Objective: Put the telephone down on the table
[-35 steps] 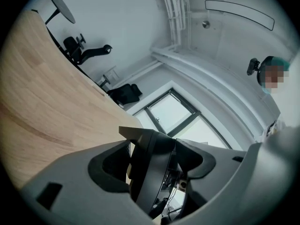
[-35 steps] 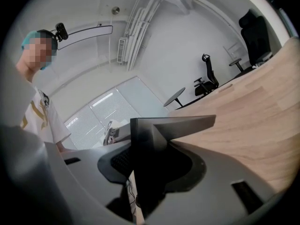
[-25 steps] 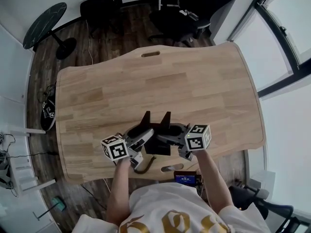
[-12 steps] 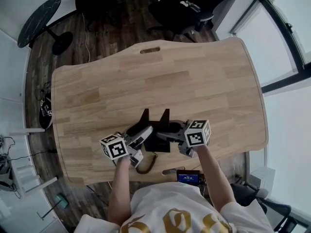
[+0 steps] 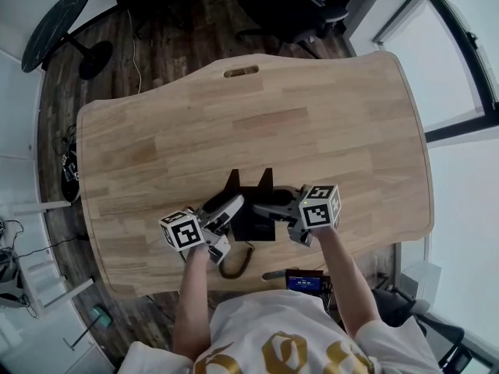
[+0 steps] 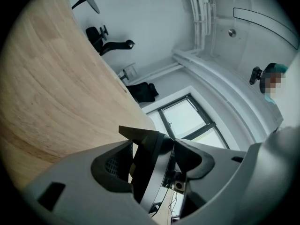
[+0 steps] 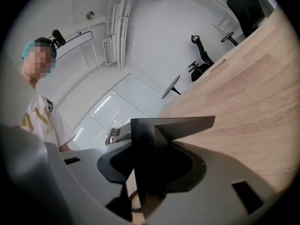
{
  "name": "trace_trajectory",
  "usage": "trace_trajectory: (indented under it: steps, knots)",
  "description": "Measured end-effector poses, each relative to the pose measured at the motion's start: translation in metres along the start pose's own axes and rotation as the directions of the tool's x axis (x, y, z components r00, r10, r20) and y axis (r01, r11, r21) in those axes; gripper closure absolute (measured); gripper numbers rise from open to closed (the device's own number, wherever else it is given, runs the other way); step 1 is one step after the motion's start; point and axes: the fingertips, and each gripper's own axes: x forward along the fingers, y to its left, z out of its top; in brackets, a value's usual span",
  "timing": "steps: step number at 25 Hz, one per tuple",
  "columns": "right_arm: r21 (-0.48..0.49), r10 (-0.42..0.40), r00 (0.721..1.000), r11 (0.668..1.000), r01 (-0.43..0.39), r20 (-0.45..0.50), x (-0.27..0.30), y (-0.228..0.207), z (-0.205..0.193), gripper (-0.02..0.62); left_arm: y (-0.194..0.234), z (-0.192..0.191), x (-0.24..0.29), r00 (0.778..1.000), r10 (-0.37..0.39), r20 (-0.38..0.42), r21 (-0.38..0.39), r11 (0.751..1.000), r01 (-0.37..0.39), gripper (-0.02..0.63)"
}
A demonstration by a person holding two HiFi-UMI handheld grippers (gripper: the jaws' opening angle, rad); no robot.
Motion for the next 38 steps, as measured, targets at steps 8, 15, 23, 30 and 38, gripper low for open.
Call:
trace_trajectory:
  steps: [8, 15, 23, 30, 38]
  knots:
    - [0.028, -0.012, 1.0, 1.0, 0.012, 0.002, 0.004, -0.016, 0.005, 0.434, 0.015, 0.003, 0.005, 0.999, 0.022, -0.031, -0.017, 1.0, -0.022, 0.354]
    - [0.065, -0.026, 1.0, 0.998, 0.025, 0.013, 0.008, -0.029, 0.008, 0.433, 0.027, 0.006, 0.01, 0.998, 0.038, -0.041, -0.043, 0.998, -0.04, 0.362]
    - [0.105, -0.025, 0.999, 0.994, 0.023, 0.02, 0.009, -0.04, 0.008, 0.433, 0.037, 0.005, 0.015, 0.998, 0.051, -0.044, -0.062, 0.997, -0.054, 0.367]
    - [0.117, -0.01, 1.0, 0.993, 0.008, 0.023, 0.011, -0.044, 0.008, 0.431, 0.04, 0.005, 0.015, 0.997, 0.064, -0.039, -0.065, 0.996, -0.067, 0.371]
    - [0.134, -0.006, 1.0, 0.991, 0.003, 0.019, 0.012, -0.048, 0.007, 0.43, 0.044, 0.004, 0.016, 0.996, 0.077, -0.035, -0.079, 0.994, -0.08, 0.374]
